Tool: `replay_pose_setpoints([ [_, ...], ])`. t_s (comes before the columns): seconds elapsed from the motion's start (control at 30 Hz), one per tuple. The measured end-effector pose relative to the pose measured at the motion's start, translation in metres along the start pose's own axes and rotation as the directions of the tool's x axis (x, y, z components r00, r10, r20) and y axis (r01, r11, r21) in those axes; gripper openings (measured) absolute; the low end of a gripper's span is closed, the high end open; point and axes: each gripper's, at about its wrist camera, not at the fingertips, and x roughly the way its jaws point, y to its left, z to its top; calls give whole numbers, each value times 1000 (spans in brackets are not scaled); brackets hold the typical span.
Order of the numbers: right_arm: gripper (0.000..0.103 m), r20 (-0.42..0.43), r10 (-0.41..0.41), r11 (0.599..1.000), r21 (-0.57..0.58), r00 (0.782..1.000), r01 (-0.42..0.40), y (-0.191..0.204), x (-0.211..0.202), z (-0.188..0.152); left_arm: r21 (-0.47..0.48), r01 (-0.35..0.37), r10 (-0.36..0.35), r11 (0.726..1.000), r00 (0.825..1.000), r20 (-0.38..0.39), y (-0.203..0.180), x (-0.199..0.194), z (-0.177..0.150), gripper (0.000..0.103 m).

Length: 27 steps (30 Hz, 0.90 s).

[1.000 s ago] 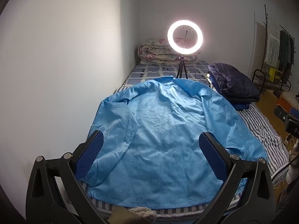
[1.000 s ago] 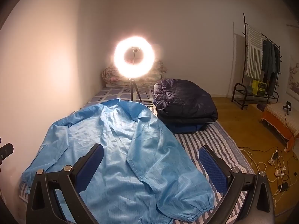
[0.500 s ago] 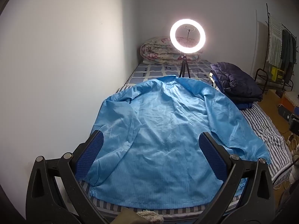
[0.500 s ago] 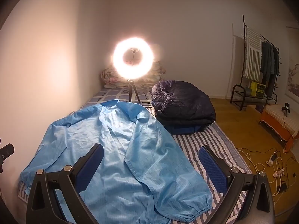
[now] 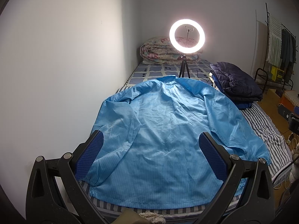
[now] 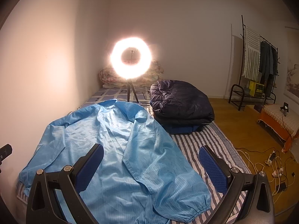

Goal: Fold large clothes

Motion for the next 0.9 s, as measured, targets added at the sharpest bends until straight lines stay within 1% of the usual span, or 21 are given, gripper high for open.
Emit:
replay_pose_setpoints([
  [0.57, 103, 1, 0, 1000, -2, 1000, 0, -1, 0, -1, 6, -14, 14, 1000, 1000, 11, 5, 1, 0, 103],
  [0.67, 103, 6, -5, 1000, -3, 1000, 5, -3, -3, -5, 6, -7, 7, 1000, 1000, 7, 7, 2, 1, 103],
  [0.9, 103, 1, -4, 1000, -1, 1000, 4, -4, -5, -8, 9, -4, 4, 1000, 1000, 19, 7, -9, 5, 103],
])
